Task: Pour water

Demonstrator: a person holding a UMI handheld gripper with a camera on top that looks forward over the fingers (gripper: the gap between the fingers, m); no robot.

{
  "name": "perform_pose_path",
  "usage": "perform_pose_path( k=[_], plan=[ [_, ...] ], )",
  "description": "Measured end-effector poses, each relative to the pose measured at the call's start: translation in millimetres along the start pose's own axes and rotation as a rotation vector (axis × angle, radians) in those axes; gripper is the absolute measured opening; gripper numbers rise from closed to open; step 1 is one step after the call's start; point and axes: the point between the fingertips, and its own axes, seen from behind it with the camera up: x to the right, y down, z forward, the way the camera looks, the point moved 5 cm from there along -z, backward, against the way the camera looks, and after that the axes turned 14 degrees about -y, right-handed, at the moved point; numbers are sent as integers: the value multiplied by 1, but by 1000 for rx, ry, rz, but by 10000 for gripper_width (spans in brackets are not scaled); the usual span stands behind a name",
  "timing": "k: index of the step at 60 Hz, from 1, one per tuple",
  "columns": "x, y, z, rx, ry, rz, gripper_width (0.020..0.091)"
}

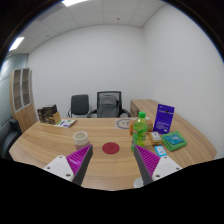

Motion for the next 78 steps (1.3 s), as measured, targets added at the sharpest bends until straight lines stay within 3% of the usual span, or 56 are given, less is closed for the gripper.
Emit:
perform_pose_path(
  k=[4,13,27,34,39,46,55,58,69,78],
  plan=[
    [13,4,2,-16,38,2,850],
    [111,28,75,-10,65,-24,849],
    [165,23,160,50,60,-49,851],
    [176,26,190,58,36,-59,722],
    [182,22,196,94,31,-87,548],
    [185,21,201,123,28,-93,519],
    [183,20,204,131,27,-123,355],
    [177,20,203,128,42,-139,327],
    [176,18,205,114,84,-190,327],
    [157,15,207,0,108,-409,326]
  ],
)
